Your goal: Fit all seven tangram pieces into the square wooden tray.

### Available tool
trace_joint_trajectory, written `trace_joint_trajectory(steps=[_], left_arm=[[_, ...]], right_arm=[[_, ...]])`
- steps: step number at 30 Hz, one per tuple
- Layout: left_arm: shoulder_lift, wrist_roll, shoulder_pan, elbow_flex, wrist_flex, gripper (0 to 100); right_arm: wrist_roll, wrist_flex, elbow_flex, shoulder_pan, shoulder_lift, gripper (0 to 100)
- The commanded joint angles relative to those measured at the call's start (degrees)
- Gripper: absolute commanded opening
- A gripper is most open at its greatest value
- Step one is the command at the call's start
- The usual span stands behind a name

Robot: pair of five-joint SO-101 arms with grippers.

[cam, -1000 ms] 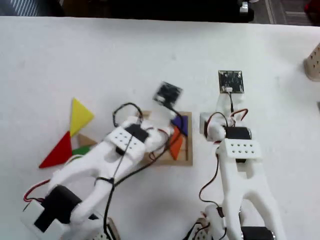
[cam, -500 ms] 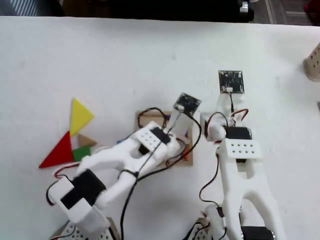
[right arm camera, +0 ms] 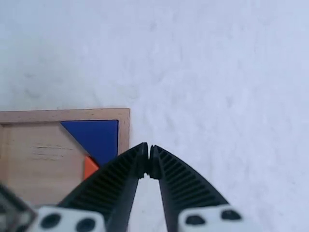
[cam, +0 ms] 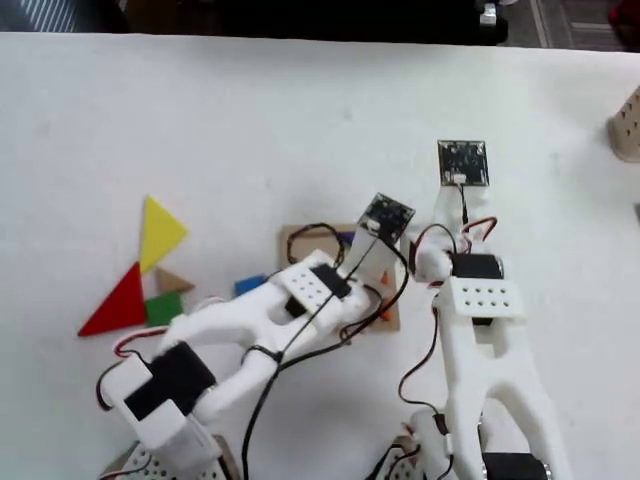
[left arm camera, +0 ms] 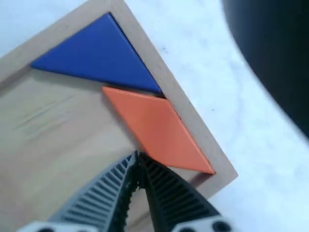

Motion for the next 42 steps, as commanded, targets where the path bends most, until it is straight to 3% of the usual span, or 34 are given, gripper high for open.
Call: trace_joint_trajectory(steps=[1, 8, 15, 29, 35, 42], left_arm=[[-1.5, 0.1, -3.0, -2.5, -1.4, 2], [-9.1, 0.1, -5.0, 1.8, -1.1, 2], [-11.2, 0.1, 3.3, 5.5, -1.2, 2], [2.1, 0.6, 2.0, -5.5, 0.5, 2], [0.8, 0.6, -1.9, -5.6, 0.9, 2], [-13.5, 0.0, -9.0, -5.2, 14.0, 2]], right_arm=[[0.8, -1.5, -2.2, 0.2, -2.1, 1.8], [0.8, -1.4, -2.2, 0.2, -2.1, 1.8], [0.8, -1.4, -2.2, 0.2, -2.1, 1.8], [0.8, -1.5, -2.1, 0.2, -2.1, 1.8], [0.8, -1.4, -2.1, 0.2, -2.1, 1.8], [0.8, -2.0, -1.5, -0.2, -2.0, 1.8]])
